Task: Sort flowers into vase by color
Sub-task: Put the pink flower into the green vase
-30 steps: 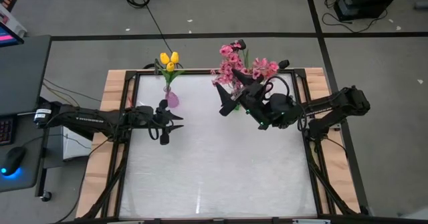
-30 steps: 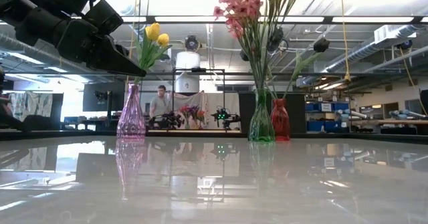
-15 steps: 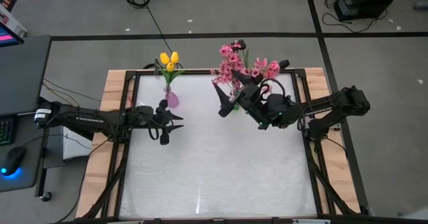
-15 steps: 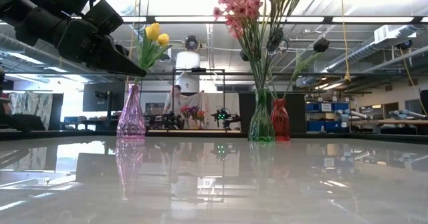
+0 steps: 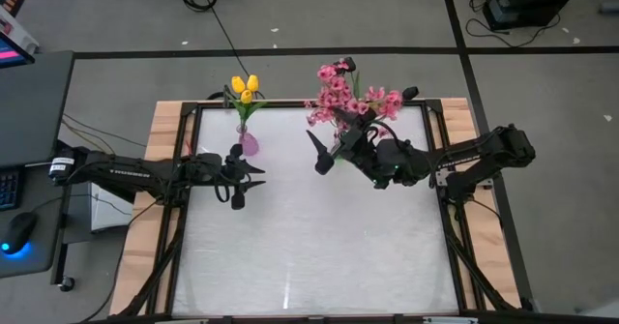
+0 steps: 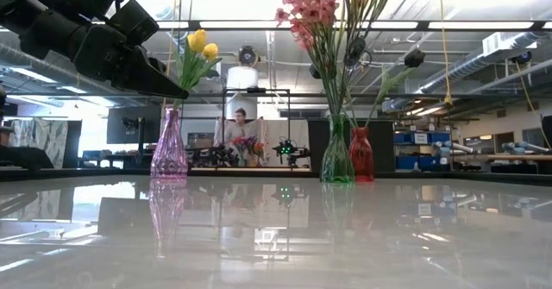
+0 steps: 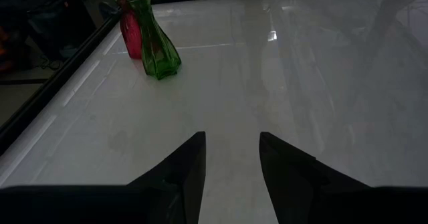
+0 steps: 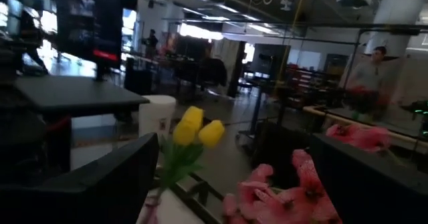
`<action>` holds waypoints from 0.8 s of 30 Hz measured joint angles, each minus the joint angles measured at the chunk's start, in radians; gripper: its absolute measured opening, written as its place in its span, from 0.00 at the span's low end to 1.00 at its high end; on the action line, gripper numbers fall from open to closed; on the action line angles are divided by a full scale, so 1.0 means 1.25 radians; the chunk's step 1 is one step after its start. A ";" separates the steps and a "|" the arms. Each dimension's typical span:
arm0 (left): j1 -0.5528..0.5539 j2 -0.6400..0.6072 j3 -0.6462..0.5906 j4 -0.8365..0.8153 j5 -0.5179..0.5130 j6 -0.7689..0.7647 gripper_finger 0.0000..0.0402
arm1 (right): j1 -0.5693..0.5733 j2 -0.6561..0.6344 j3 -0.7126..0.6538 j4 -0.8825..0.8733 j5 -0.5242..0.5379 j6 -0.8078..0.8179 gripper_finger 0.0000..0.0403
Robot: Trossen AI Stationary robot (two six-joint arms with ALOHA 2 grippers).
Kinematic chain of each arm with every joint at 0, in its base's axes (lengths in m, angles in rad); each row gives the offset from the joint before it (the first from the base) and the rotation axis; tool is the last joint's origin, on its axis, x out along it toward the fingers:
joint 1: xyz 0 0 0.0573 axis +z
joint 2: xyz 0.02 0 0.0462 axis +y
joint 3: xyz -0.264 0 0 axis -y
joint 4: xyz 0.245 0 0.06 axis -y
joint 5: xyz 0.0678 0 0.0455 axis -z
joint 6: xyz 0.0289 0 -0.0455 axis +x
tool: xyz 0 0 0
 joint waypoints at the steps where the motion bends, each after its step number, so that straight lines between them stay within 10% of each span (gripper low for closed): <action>1: 0.000 0.000 0.000 0.000 0.000 0.000 0.36 | 0.001 0.000 0.000 0.001 -0.006 0.010 0.98; 9: 0.000 0.000 0.000 0.000 0.000 0.000 0.36 | 0.016 0.000 0.001 0.043 -0.133 0.175 0.98; 24: 0.000 0.000 0.000 0.000 0.000 0.000 0.36 | 0.006 0.000 0.001 0.008 -0.114 0.015 0.98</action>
